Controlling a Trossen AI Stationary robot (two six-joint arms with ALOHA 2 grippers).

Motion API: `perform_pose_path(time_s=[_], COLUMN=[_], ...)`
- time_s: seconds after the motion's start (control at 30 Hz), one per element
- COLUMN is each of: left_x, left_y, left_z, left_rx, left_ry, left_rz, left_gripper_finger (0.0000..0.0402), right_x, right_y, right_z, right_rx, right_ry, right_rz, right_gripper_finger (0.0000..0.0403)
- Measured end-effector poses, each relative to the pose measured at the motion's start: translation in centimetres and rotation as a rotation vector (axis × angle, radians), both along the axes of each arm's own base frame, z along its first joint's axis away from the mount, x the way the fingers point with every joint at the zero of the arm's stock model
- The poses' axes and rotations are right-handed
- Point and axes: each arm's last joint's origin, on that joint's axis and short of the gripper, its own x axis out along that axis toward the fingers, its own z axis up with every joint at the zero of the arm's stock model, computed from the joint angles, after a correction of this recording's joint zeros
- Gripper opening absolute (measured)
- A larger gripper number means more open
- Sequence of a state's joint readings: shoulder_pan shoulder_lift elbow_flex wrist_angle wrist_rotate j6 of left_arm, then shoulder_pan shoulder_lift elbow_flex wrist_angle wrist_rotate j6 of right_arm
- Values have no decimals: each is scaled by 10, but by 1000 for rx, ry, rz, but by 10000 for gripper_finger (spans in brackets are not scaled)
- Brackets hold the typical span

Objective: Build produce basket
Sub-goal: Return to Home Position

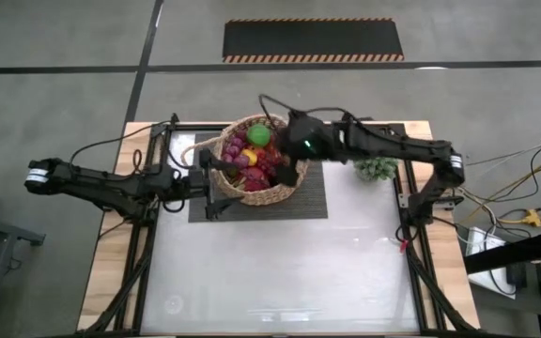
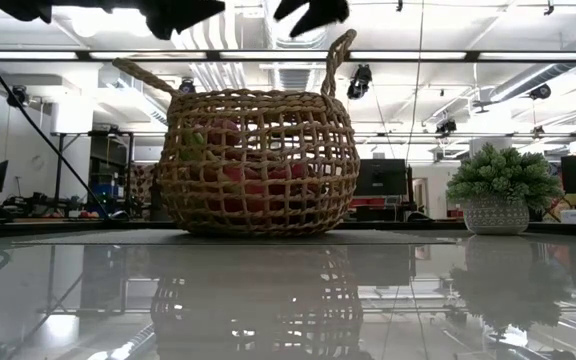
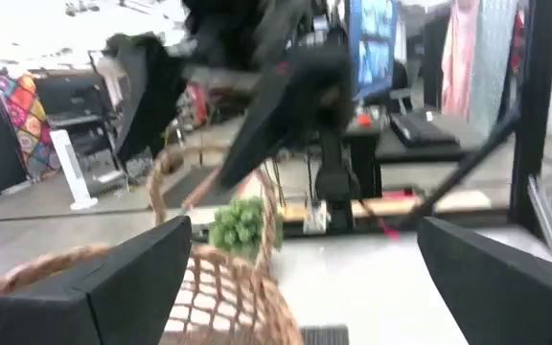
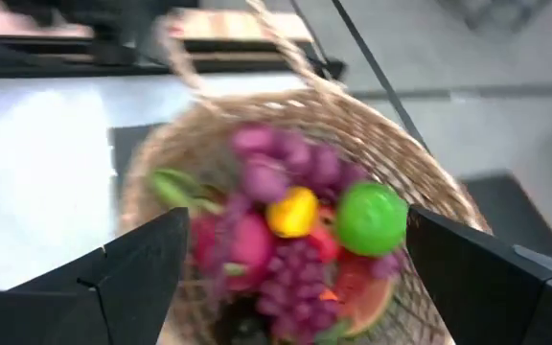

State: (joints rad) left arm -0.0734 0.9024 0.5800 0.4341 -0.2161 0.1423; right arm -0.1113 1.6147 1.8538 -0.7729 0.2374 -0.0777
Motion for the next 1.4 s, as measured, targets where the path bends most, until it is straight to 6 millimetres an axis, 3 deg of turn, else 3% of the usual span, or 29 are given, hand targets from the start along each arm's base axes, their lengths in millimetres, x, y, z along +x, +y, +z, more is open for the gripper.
perform_pose_path(time_s=[0.1, 0.2, 0.37, 0.5, 0.6, 0.8, 1.1, 1.4], left_x=[-1, -3, -19, -33, -42, -57, -71, -82], left_y=[-2, -6, -11, -11, -9, -7, -6, -6], left_z=[-6, -9, -29, -45, -52, -55, -70, -91], left_rx=[47, 84, 220, 296, 341, 392, 421, 326], left_ry=[91, 162, 303, 313, 291, 183, 132, 124], left_rz=[-64, -209, -379, -394, -389, -365, -350, -387], left_gripper_finger=[388, 388, 387, 365, 329, 228, 81, 9], right_x=[-13, -31, -75, -109, -132, -167, -204, -229], right_y=[27, 55, 95, 108, 103, 81, 58, 48], right_z=[-1, -14, -60, -100, -126, -154, -175, -190], right_rx=[-33, -60, -72, -115, -120, -152, -195, -246], right_ry=[-40, -83, -149, -272, -338, -513, -645, -720], right_rz=[93, 191, 342, 433, 441, 365, 261, 205], right_gripper_finger=[370, 370, 370, 370, 368, 347, 285, 210])
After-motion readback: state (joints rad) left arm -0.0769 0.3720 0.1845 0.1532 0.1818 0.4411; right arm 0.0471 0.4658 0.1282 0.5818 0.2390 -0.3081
